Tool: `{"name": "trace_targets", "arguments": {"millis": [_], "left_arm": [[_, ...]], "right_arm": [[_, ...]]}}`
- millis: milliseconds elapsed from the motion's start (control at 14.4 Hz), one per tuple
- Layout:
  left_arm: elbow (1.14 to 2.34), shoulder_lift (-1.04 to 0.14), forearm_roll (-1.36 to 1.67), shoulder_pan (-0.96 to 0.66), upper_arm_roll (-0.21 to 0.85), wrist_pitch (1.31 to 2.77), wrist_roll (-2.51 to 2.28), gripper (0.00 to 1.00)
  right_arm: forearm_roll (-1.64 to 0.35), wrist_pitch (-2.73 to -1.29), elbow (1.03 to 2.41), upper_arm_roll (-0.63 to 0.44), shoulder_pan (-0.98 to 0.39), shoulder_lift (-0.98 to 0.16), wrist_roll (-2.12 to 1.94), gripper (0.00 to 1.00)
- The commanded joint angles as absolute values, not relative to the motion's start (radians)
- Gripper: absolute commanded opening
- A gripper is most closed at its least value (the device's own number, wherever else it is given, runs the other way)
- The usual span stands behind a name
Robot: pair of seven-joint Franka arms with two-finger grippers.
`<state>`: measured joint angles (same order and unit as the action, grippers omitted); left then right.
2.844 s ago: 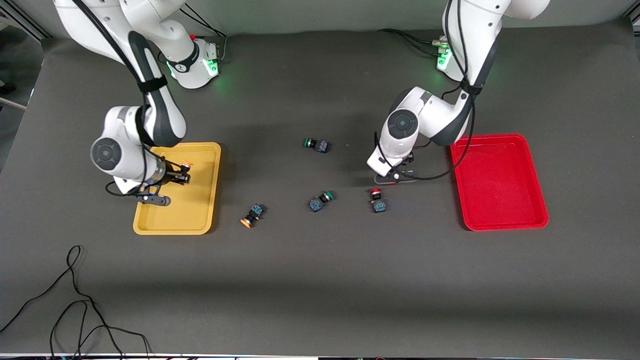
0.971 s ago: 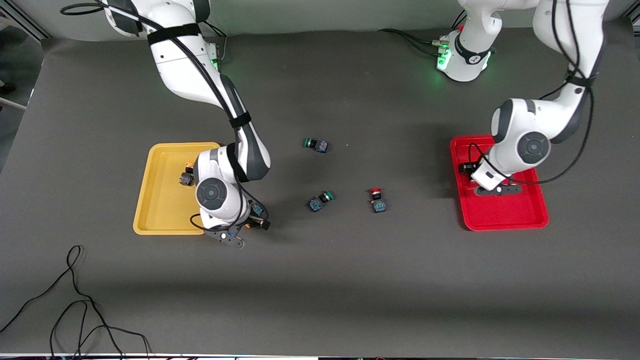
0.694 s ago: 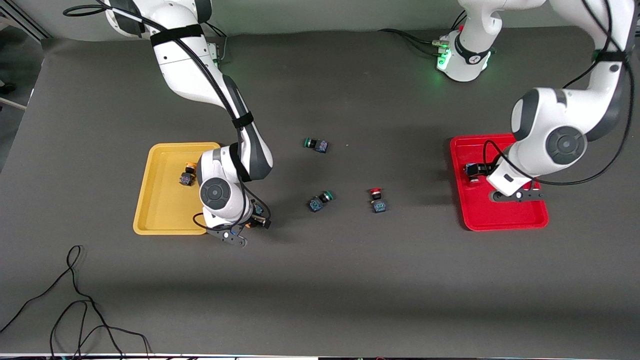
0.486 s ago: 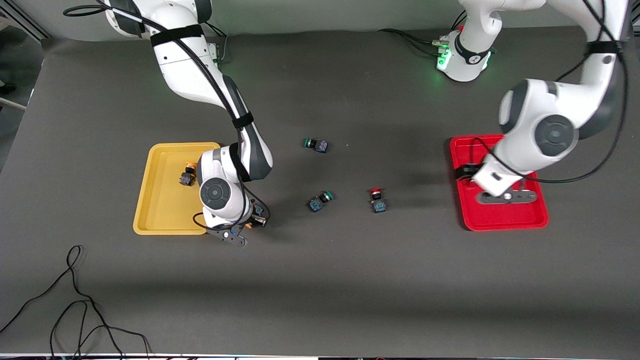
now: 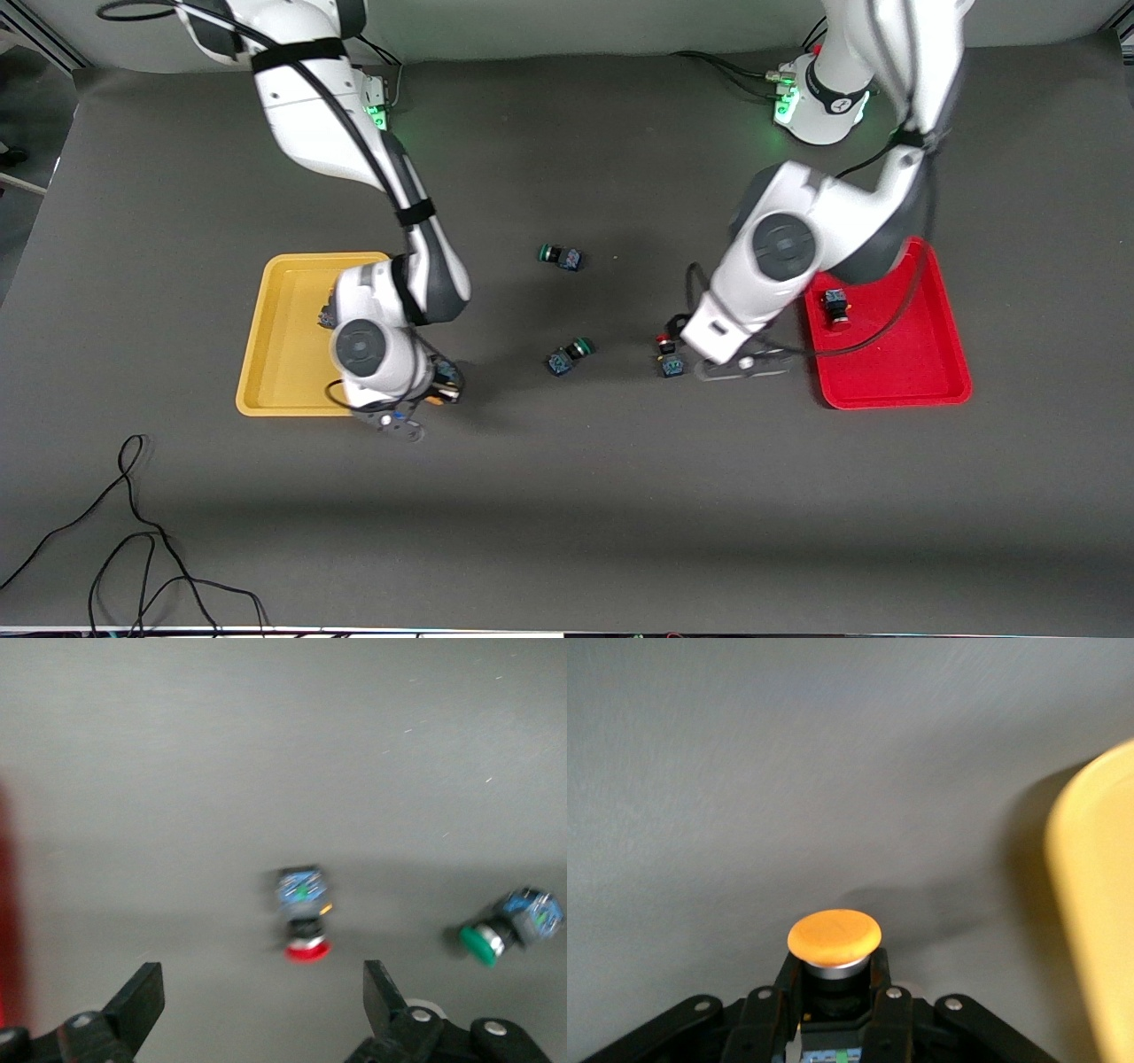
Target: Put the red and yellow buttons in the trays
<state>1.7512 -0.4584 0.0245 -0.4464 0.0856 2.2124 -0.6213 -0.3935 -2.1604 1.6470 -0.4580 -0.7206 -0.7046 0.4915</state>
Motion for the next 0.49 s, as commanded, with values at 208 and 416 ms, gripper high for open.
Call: {"name": "trace_targets", "arguments": {"millis": [208,416], "left_arm": [[1.694,-0.661,0.02,-0.491,0.069,2.391,-0.745,1.0],[1.694,-0.69,0.018,-0.5,0.067,2.408,-0.752,0.91]], "right_arm": [[-0.4,-2.051,1.719,-0.54,-0.604,-0.597,0.181,0.1],[-0.414,-2.118,1.834,-0.572,-0.6,-0.582,0.084,0.11]]}}
